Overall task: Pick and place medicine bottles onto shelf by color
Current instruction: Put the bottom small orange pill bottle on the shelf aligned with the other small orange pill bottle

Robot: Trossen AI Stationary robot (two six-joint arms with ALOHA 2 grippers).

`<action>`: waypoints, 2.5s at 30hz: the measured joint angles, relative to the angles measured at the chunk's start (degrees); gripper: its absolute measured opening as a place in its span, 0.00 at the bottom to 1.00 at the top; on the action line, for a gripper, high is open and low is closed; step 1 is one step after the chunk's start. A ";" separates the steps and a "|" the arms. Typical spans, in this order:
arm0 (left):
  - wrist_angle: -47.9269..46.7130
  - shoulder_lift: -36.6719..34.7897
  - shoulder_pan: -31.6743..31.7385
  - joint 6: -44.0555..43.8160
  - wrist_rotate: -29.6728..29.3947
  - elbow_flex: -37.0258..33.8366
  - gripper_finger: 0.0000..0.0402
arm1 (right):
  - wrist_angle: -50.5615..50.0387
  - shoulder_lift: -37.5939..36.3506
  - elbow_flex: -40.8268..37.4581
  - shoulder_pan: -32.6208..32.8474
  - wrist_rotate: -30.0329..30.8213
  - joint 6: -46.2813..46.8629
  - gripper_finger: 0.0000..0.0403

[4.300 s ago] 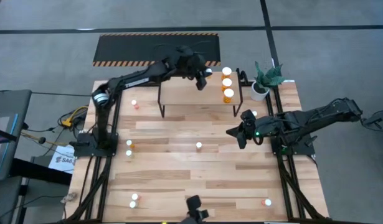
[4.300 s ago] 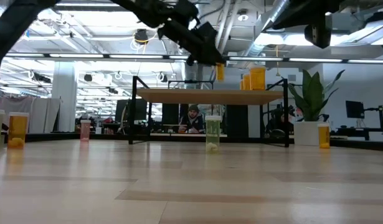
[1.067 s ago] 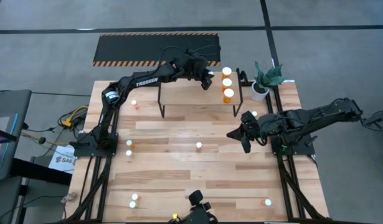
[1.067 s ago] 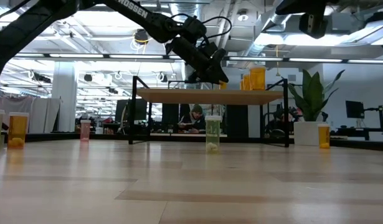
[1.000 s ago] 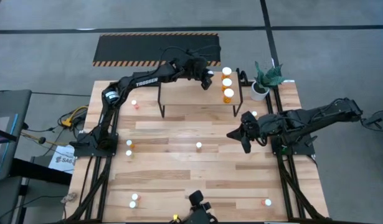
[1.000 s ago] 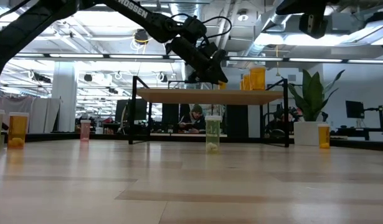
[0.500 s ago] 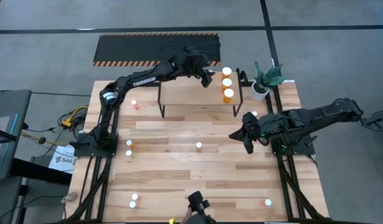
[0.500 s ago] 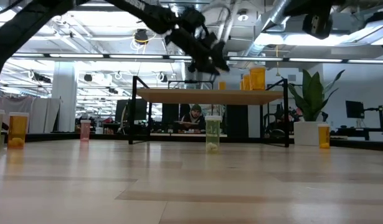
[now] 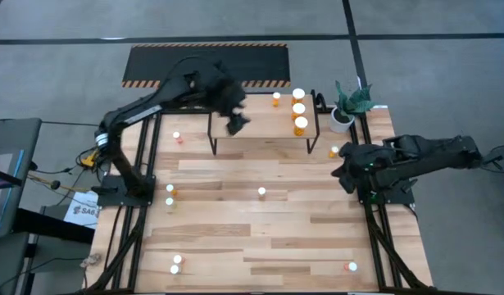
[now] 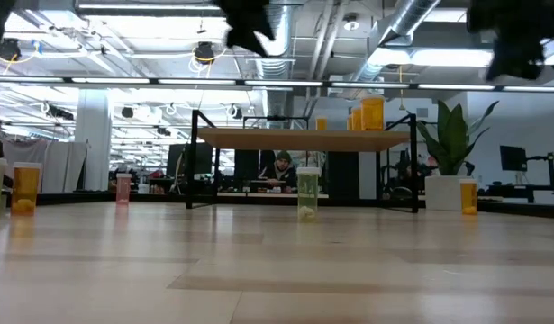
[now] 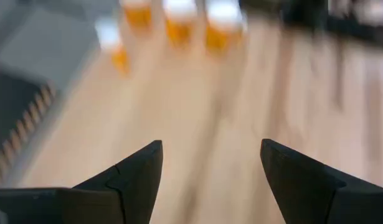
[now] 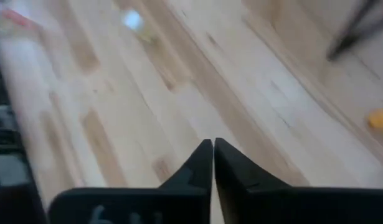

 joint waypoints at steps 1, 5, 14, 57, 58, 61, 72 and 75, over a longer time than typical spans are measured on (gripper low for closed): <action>-4.38 -1.37 -0.93 -1.14 -0.40 0.00 0.64 | -1.34 0.49 -0.04 -0.95 -0.46 0.00 0.12; -12.39 -7.45 -6.04 -6.16 -2.05 -0.87 0.64 | -4.52 2.40 -0.07 -4.75 -0.95 -0.61 0.22; -0.71 -28.35 -21.65 -14.13 -13.48 -27.79 0.64 | -5.64 9.85 -0.07 -12.94 -0.83 -1.01 0.48; -6.69 -23.45 -21.55 -63.12 -5.20 -66.45 0.64 | 0.27 12.68 -0.07 -19.72 -3.98 -3.77 0.59; -6.01 -23.44 -21.55 -63.12 -5.47 -66.45 0.64 | 0.27 12.68 -0.07 -19.72 -3.97 -3.87 0.59; -5.45 -23.44 -21.55 -63.07 -5.97 -66.45 0.64 | 0.25 12.67 -0.07 -19.72 -3.97 -3.89 0.59; -7.91 -23.46 -21.55 -63.07 -4.60 -66.45 0.61 | 0.22 12.68 -0.07 -19.72 -3.98 -3.86 0.59; -7.90 -23.46 -21.55 -62.49 -4.59 -66.45 0.55 | 0.21 12.68 -0.07 -19.72 -3.98 -3.85 0.59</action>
